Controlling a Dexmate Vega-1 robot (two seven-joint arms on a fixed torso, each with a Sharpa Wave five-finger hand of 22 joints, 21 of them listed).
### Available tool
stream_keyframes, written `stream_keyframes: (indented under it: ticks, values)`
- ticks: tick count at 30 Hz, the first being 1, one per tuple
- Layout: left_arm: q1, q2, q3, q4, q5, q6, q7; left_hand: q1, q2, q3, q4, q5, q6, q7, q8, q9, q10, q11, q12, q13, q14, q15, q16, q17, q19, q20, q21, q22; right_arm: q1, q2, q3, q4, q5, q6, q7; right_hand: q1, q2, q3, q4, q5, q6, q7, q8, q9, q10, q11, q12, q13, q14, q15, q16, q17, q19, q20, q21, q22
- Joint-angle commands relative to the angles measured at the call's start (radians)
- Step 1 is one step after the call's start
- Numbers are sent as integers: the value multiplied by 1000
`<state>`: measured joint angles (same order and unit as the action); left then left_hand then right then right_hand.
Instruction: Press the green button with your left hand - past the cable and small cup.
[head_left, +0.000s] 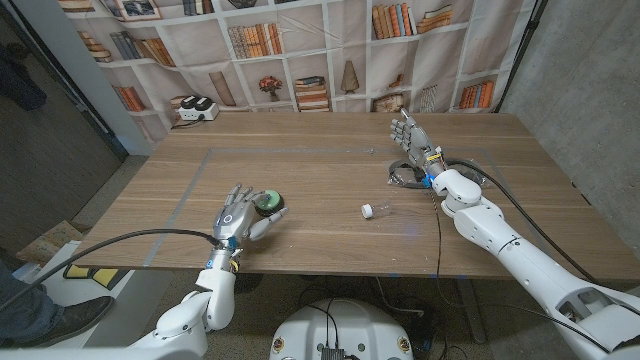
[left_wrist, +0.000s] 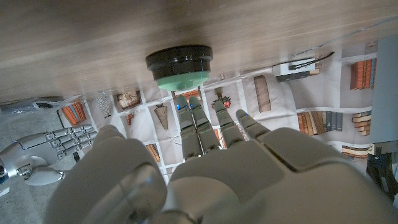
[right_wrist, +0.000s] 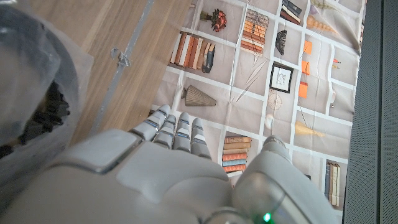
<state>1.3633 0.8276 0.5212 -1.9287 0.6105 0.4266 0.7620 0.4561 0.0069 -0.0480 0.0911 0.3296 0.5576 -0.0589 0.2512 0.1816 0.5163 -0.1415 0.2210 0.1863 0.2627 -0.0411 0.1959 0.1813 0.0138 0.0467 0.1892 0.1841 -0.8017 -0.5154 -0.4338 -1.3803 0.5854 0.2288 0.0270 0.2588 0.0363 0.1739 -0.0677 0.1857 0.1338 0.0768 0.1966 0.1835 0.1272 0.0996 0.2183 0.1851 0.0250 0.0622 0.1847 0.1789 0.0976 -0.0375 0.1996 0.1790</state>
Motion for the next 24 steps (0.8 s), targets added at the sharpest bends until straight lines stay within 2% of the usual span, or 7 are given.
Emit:
stream_keyframes:
  ticks: [1,24]
  values:
    - [-2,-3,12,15,-12,-14,11,-1,-5,-10,1,7,9,0,-4,3,4,1,-1,3,11,-71,3,3,-6,4,11,1,-18,-14,5,-35,-6,-5,-14,-1,9,2,-8,0,10,1,-1,6,7,3,-1,2,-2,0,0,2,-5,-14,0,5]
    - [-13,-6,31,13,-16,14,-16,0,-4,-17,3,12,30,4,-5,3,22,-1,0,3,17,-71,3,2,-6,4,12,1,-21,-20,8,-28,3,-11,-4,-2,9,0,-10,0,9,2,-1,6,7,2,-2,2,-3,1,0,2,-6,-14,0,5]
